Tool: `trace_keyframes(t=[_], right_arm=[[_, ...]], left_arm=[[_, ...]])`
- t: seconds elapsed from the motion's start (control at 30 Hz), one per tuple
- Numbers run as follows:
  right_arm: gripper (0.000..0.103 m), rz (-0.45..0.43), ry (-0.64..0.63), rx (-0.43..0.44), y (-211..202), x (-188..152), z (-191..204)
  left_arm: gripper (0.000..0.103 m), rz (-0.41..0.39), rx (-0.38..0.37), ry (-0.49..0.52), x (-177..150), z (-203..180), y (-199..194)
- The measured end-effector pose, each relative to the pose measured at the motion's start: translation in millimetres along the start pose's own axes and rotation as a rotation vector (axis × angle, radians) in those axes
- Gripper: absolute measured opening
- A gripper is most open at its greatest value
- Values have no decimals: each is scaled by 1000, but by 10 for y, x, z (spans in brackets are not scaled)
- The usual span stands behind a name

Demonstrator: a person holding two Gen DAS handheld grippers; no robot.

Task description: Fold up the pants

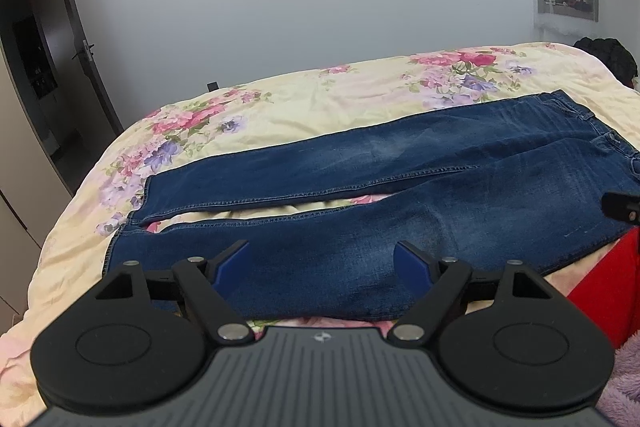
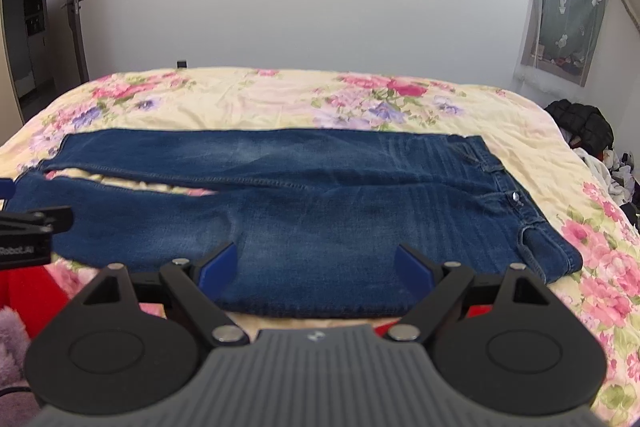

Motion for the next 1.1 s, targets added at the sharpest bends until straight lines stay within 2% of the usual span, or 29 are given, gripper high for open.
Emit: trace_keyframes(t=[0.1, 0.2, 0.3, 0.33, 0.47, 0.6, 0.63, 0.7, 0.83, 0.97, 1.1], right_arm=[[82, -54, 26, -5, 104, 91, -277], [82, -83, 41, -9, 197, 156, -493], [82, -92, 69, -94, 406, 246, -979], [82, -80, 78, -126, 472, 261, -1118], [82, 2, 105, -160, 729, 257, -1660], [78, 126, 140, -115, 1026, 159, -2127], [75, 146, 148, -102, 1090, 132, -2235], [67, 184, 145, -93, 1206, 63, -2449], [48, 255, 124, -110, 1369, -114, -2786], [47, 284, 95, -147, 1488, -302, -3027], [47, 288, 100, -163, 1491, -448, -3124]], left_arm=[[89, -15, 2, 19, 52, 163, 146], [79, 12, -25, 43, 108, 395, 396], [66, 59, -29, 30, 124, 717, 717], [59, 72, -21, 31, 117, 818, 814], [54, 137, 31, 70, 60, 1169, 1153], [48, 238, 12, 70, -68, 1480, 1451], [43, 260, 14, 68, -118, 1573, 1519], [39, 297, 24, 98, -218, 1697, 1630], [38, 376, 43, 214, -441, 1845, 1772], [39, 427, 48, 322, -633, 1877, 1806], [39, 436, 24, 393, -731, 1874, 1760]])
Point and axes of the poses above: each gripper's, at about its wrist camera, not at the fingertips, and y roughly the way its jaws point, z to its left, x to its top, the point moved 6 cm from there along y, roughly the way its jaws point, and after that the axes turned 6 degrees about z, right-handed, at the moved point
